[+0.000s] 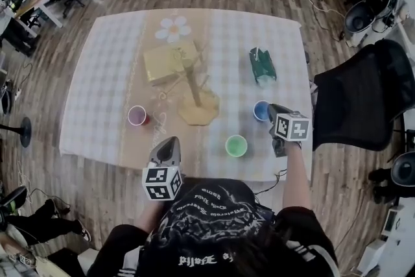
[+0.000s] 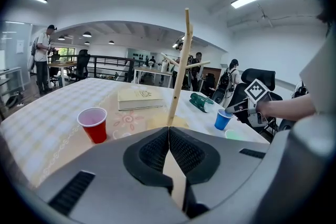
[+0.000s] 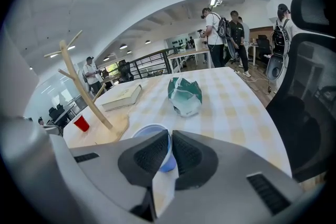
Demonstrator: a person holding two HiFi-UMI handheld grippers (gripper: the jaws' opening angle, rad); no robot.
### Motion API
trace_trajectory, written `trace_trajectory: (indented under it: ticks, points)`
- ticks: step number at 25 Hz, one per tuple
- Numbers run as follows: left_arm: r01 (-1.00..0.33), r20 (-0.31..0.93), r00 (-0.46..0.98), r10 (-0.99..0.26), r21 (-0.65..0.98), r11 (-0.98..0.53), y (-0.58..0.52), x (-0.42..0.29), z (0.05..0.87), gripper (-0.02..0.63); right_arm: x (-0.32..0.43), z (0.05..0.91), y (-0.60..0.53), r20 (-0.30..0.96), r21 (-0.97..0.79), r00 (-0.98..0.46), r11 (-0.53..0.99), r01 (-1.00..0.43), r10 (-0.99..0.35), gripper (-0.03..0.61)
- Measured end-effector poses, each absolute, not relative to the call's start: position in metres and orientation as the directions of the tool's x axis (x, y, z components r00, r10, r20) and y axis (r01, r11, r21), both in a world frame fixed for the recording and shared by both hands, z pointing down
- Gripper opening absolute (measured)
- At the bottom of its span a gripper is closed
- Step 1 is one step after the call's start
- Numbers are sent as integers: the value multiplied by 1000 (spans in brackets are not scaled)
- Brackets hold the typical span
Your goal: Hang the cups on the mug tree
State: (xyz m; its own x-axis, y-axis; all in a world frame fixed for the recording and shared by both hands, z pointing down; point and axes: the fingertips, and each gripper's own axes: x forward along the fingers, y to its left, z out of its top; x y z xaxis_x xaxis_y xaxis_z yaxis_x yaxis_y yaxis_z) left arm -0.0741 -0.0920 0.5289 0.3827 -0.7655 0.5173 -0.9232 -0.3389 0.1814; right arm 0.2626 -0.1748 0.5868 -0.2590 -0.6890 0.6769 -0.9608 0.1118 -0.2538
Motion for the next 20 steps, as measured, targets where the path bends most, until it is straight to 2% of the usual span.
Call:
trace_trajectory:
  ticks: [7,20]
  points:
    - [-923,512,384,-768,194,-332,-94,-77,528,21,259,564,-183,637,-221,-238,122,-968,-733,31]
    - [-924,513,382,-769,227,-307,-95,-88,533,21,223,464,-206,456,-98,-230,209,-973,-860,31]
